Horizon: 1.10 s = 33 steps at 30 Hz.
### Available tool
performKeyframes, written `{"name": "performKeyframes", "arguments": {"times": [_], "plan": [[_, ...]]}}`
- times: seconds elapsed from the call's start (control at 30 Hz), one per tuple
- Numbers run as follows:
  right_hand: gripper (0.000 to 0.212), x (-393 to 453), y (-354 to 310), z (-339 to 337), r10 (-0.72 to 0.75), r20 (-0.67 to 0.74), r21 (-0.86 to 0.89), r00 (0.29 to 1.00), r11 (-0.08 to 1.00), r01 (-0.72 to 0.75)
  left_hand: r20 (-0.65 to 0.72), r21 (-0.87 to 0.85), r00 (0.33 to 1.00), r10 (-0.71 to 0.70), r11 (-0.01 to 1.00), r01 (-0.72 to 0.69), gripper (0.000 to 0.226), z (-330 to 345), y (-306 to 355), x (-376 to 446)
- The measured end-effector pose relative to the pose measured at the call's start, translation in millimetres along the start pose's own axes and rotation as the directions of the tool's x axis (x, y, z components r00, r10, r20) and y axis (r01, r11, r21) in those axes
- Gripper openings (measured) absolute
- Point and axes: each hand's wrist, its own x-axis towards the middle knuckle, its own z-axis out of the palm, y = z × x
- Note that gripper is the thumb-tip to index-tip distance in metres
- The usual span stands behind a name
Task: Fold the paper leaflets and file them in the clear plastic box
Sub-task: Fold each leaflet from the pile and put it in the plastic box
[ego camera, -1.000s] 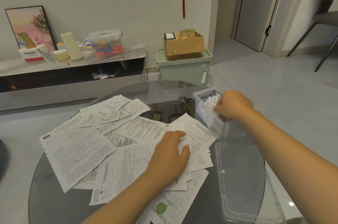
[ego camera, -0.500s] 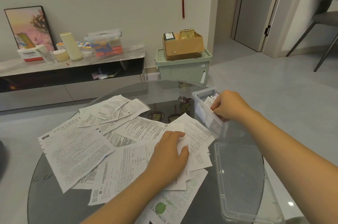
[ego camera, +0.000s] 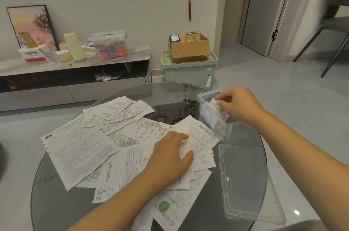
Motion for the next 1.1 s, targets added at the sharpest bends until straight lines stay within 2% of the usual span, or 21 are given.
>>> {"name": "performKeyframes", "arguments": {"times": [0.07,0.13,0.23,0.37,0.47,0.63,0.73,0.93,1.1], "plan": [[0.019,-10.6,-4.3,0.7,-0.074,-0.008,0.026,0.997,0.997,0.074,0.074,0.190,0.995,-0.067,0.980,0.052,0.067,-3.1,-2.4,-4.1],[0.019,-22.4,-9.7,2.0,-0.150,-0.016,0.020,0.989,0.988,0.150,0.191,0.342,0.961,-0.197,0.932,0.123,0.088,-5.6,-6.8,-9.0],[0.020,-41.8,-20.3,6.1,-0.249,0.015,-0.015,0.968,0.968,0.249,0.289,0.406,0.911,-0.293,0.899,0.161,0.100,-10.9,-15.1,-17.4],[0.023,-60.3,-26.6,19.3,-0.324,0.186,-0.037,0.928,0.941,0.336,0.287,0.272,0.936,-0.204,0.954,0.124,0.089,-15.0,-19.7,-29.3],[0.027,-65.3,-21.6,28.7,-0.315,0.318,-0.023,0.894,0.940,0.340,0.267,0.150,0.959,-0.096,0.987,0.057,0.081,-17.2,-19.5,-38.4],[0.034,-68.7,-21.0,41.4,-0.319,0.478,-0.052,0.818,0.920,0.389,0.316,0.065,0.947,0.064,0.994,-0.089,0.087,-20.1,-15.0,-52.2],[0.047,-72.3,-25.1,48.0,-0.337,0.562,-0.070,0.756,0.891,0.449,0.317,0.008,0.935,0.158,0.986,-0.169,0.081,-17.3,-14.0,-54.8],[0.053,-79.4,-27.9,55.7,-0.349,0.575,-0.085,0.740,0.874,0.479,0.281,-0.085,0.952,0.121,0.991,-0.101,0.065,-16.3,-24.8,-56.7],[0.025,-83.8,-30.0,55.7,-0.380,0.525,0.046,0.761,0.906,0.421,0.203,-0.285,0.977,0.057,0.959,0.004,0.035,-28.9,-24.1,-59.0]]}}
